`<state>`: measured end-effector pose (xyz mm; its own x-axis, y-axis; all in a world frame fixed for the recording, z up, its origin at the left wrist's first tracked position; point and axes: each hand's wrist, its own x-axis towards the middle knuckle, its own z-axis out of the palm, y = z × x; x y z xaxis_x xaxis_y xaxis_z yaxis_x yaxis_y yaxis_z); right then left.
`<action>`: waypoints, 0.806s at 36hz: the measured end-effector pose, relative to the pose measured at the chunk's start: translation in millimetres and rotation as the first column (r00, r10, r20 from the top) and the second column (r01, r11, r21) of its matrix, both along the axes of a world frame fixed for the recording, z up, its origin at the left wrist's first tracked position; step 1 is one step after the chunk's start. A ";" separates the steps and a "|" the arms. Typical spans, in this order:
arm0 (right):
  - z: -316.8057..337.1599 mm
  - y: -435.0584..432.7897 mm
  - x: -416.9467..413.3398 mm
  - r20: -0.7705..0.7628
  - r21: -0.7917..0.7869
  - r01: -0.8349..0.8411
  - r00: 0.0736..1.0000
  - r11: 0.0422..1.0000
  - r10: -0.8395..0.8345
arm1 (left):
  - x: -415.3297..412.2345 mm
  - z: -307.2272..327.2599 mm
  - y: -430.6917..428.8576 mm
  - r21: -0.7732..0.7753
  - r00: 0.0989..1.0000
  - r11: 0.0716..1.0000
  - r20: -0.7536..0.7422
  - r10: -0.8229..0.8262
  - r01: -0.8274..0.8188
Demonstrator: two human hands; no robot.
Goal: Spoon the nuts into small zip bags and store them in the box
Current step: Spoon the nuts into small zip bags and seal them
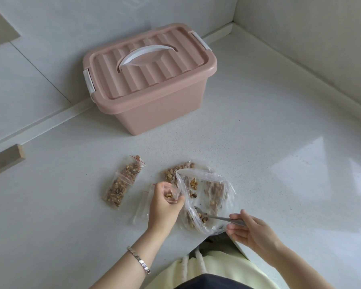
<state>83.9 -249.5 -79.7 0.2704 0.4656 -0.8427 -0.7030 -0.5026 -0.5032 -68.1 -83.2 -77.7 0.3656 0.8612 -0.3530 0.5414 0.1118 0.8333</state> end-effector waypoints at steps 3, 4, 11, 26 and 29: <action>1.3 -3.9 3.1 0.021 0.013 0.052 0.998 0.999 -0.052 | -1.0 1.7 -2.2 0.018 0.999 1.000 0.034 -0.008 0.008; 1.8 -5.0 4.3 0.043 0.020 0.062 0.997 0.998 -0.063 | -0.9 2.9 -3.2 0.031 0.999 0.999 0.046 -0.012 0.010; 16.1 -7.3 12.5 0.166 0.131 0.142 0.973 0.981 -0.163 | 3.2 9.2 -11.4 0.156 0.993 0.986 0.094 -0.067 0.052; 68.7 12.3 -13.7 0.459 0.386 0.111 0.838 0.916 -0.295 | 27.9 3.3 -12.8 0.122 0.985 0.978 -0.014 -0.169 0.170; 69.6 14.3 -22.3 0.531 0.391 0.072 0.797 0.918 -0.289 | 29.6 3.8 -12.5 0.103 0.985 0.980 -0.020 -0.169 0.170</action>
